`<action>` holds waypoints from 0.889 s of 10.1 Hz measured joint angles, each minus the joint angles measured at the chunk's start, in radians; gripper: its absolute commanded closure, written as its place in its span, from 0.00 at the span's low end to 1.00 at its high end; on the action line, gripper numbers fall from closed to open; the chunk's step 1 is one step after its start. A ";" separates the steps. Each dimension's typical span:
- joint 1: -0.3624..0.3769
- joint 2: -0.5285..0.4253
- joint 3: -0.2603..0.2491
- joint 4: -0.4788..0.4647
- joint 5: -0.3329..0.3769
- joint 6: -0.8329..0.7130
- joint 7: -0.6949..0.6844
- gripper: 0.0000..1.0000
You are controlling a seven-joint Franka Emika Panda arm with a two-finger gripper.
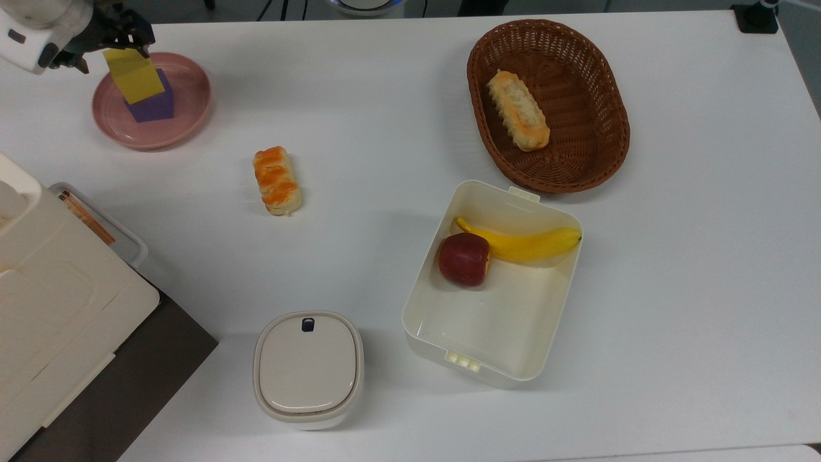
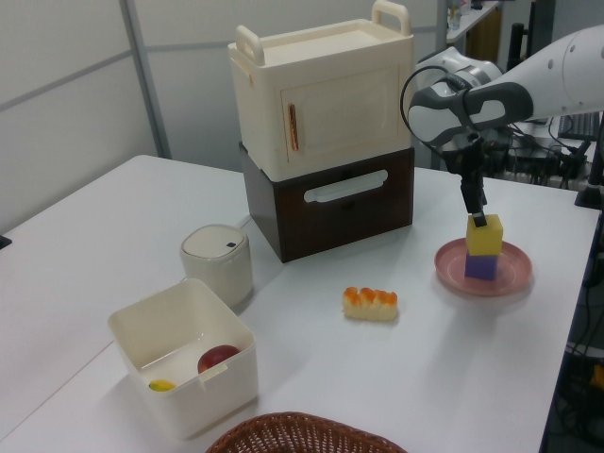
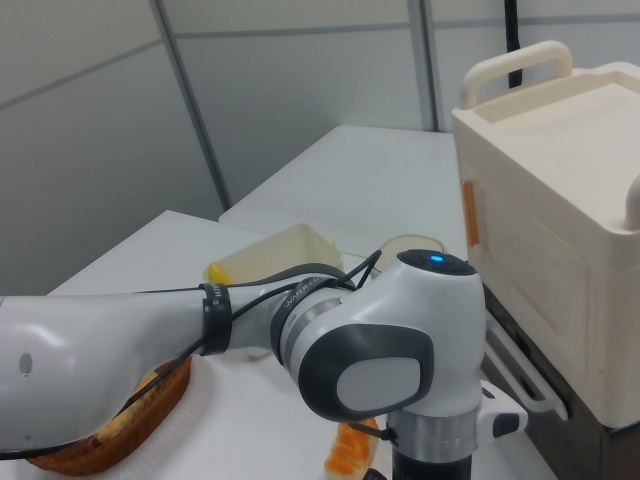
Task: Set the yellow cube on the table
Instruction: 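Close the gripper on the yellow cube atop the purple cube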
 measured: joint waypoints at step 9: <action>0.005 0.020 0.015 -0.010 0.000 -0.009 -0.015 0.82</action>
